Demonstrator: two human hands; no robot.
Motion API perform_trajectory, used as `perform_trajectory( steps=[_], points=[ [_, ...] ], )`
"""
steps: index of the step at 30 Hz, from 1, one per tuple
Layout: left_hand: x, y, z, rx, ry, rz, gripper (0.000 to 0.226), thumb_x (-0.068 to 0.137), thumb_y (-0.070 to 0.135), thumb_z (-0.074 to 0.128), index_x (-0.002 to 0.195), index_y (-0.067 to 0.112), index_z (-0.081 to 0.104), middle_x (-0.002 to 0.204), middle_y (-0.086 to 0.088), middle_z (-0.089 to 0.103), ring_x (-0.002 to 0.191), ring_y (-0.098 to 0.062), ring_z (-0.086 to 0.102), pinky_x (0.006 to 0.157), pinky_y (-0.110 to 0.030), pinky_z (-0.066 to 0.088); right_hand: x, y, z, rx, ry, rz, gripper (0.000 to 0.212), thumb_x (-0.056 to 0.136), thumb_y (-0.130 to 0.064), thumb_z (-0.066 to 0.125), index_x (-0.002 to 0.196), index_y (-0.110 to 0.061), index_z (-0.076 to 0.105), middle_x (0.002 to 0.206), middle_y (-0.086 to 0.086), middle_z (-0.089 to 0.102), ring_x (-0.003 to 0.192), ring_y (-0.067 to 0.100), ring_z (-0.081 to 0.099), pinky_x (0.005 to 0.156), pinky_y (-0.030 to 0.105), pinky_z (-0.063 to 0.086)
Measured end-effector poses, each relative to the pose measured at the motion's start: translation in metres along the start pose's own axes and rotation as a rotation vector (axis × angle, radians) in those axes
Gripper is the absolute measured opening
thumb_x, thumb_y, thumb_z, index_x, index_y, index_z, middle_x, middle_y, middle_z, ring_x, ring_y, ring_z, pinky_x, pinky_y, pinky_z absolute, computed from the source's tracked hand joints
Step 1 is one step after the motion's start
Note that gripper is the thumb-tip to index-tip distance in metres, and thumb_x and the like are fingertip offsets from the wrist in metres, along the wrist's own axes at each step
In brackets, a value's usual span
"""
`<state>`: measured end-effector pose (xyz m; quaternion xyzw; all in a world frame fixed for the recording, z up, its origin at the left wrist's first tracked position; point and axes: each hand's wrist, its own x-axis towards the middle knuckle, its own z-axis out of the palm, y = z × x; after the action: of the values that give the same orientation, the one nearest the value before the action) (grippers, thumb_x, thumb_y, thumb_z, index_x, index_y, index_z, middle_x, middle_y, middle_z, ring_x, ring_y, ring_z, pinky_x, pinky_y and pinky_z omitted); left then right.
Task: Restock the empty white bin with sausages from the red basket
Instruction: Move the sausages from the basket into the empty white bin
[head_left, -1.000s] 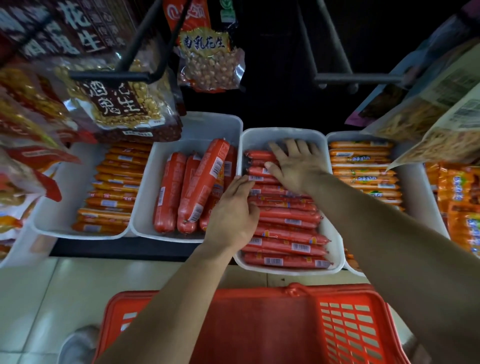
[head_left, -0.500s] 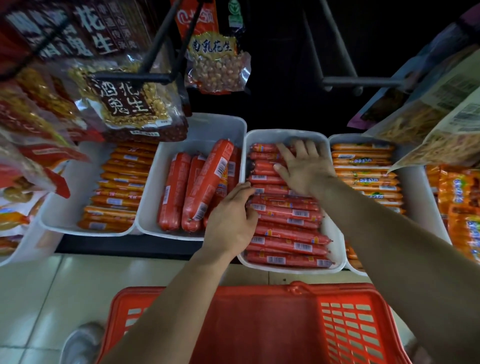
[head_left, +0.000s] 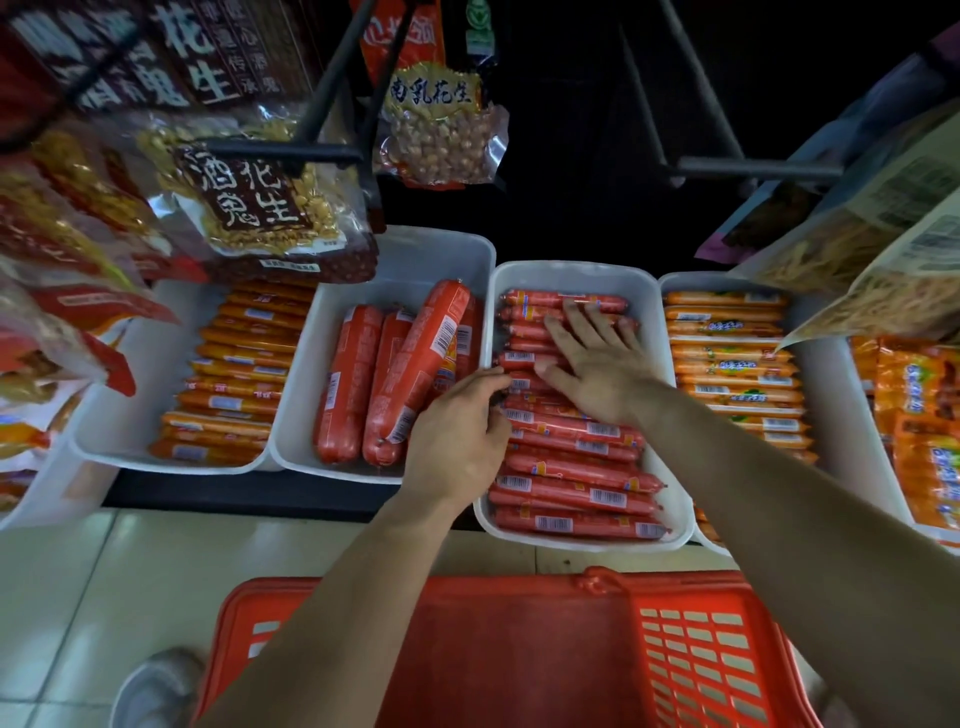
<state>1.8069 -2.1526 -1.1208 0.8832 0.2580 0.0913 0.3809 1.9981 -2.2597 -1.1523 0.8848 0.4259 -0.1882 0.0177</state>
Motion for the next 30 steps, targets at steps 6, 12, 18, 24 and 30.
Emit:
perform_trajectory(
  steps=[6,12,18,24,30],
  points=[
    [-0.008,0.007,-0.01,-0.063,0.015,-0.121,0.038,0.096,0.016,0.054,0.131,0.026,0.062,0.125,0.007,0.068,0.108,-0.012,0.064,0.095,-0.034,0.051,-0.089,-0.023,0.015,0.065,-0.057,-0.104,0.076,0.093,-0.07,0.012,0.154,-0.037,-0.019,0.166,-0.009,-0.009,0.153,0.017,-0.008,0.123,0.045,-0.004],
    [-0.034,0.006,-0.018,-0.042,0.021,-0.129,0.038,0.095,0.014,0.055,0.131,0.024,0.062,0.123,0.005,0.067,0.108,-0.013,0.063,0.093,-0.035,0.052,-0.071,-0.012,0.023,-0.115,0.018,-0.166,0.076,0.087,-0.077,0.0,0.154,-0.043,-0.015,0.167,-0.004,-0.005,0.153,0.023,-0.006,0.122,0.053,-0.002],
    [-0.036,0.008,-0.022,-0.064,0.042,-0.138,0.039,0.095,0.013,0.053,0.133,0.022,0.061,0.128,0.004,0.066,0.117,-0.012,0.061,0.098,-0.037,0.052,-0.064,-0.022,-0.001,-0.065,0.13,-0.07,0.076,0.093,-0.068,0.007,0.158,-0.03,-0.005,0.167,0.0,0.0,0.152,0.026,0.001,0.122,0.05,0.007],
    [-0.029,0.009,-0.016,-0.122,0.08,-0.139,0.04,0.096,0.012,0.053,0.133,0.023,0.061,0.128,0.006,0.066,0.117,-0.008,0.06,0.098,-0.029,0.051,-0.068,-0.014,0.018,-0.169,-0.035,-0.256,0.067,0.094,-0.065,0.001,0.151,-0.04,-0.025,0.163,-0.005,-0.022,0.151,0.016,-0.018,0.122,0.048,-0.01],
    [-0.019,0.007,-0.012,-0.166,0.091,-0.17,0.038,0.098,0.009,0.054,0.133,0.022,0.061,0.117,0.014,0.061,0.103,0.004,0.056,0.077,0.003,0.039,-0.039,-0.005,0.002,-0.236,0.062,-0.219,0.071,0.093,-0.07,0.012,0.156,-0.041,0.0,0.166,0.002,-0.004,0.152,0.026,-0.004,0.123,0.051,0.003]
  ],
)
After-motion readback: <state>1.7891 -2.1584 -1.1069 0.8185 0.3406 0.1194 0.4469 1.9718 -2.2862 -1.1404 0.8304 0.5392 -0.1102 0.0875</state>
